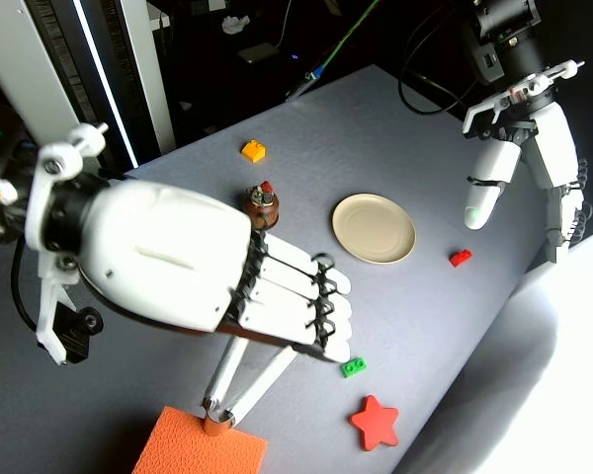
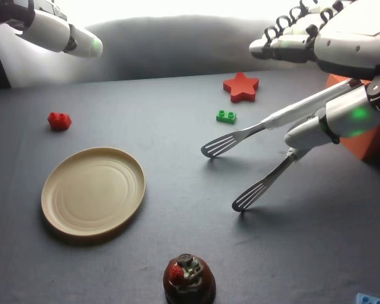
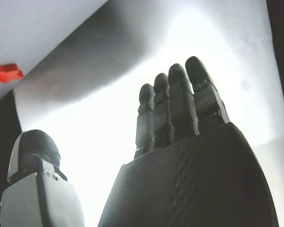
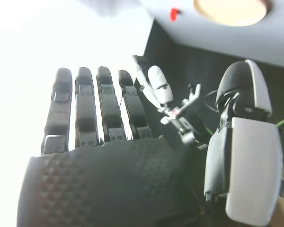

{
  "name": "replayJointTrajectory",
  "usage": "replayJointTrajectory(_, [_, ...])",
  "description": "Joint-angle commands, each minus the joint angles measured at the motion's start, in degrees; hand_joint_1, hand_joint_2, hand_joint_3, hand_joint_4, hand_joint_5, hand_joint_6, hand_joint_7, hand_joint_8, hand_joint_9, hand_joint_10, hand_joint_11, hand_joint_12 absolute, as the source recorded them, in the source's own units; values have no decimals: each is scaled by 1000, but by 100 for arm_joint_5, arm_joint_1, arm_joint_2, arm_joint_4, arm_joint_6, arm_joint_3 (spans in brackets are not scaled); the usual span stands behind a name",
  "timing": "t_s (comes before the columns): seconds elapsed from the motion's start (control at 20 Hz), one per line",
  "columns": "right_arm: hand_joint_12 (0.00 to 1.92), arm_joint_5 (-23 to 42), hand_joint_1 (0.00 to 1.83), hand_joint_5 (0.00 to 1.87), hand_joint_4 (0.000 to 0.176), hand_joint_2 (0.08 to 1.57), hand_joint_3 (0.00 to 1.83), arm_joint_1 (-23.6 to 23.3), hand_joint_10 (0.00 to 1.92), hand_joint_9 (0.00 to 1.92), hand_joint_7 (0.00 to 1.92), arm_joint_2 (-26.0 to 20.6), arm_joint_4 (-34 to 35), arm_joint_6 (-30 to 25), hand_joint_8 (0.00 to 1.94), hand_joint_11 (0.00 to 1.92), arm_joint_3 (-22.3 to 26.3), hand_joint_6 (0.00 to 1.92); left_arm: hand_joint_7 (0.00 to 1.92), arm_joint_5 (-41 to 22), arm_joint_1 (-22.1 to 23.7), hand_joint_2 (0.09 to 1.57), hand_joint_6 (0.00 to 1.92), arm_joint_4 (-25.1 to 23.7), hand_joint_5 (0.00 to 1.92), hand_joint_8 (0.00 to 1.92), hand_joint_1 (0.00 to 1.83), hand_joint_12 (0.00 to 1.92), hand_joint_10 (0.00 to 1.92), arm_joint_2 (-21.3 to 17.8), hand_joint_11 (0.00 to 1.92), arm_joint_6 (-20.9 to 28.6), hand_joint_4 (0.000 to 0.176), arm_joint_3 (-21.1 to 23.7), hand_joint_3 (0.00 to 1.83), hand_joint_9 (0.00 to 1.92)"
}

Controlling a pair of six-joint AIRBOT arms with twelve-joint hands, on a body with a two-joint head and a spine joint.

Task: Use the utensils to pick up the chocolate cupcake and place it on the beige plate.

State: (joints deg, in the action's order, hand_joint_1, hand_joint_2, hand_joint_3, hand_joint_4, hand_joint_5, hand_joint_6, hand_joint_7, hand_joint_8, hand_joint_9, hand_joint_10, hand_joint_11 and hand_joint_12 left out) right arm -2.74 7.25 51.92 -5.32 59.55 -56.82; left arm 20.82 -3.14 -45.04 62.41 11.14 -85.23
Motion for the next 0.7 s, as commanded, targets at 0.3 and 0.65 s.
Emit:
replayJointTrajectory(0.3, [376, 2772, 413, 107, 0, 926, 0, 385, 2, 143, 138, 214, -2806, -2733, 2, 0, -621, 1, 195, -341, 109, 944, 2, -170, 237, 0, 456, 484, 0, -88, 0, -20, 0, -84, 4, 183])
replayJointTrajectory(0.65, [440, 799, 474, 153, 0, 917, 0, 5, 2, 165, 159, 406, -3955, -3817, 0, 0, -680, 4, 198, -341, 112, 923, 1, -169, 234, 0, 479, 467, 0, -54, 0, -30, 0, -119, 0, 184])
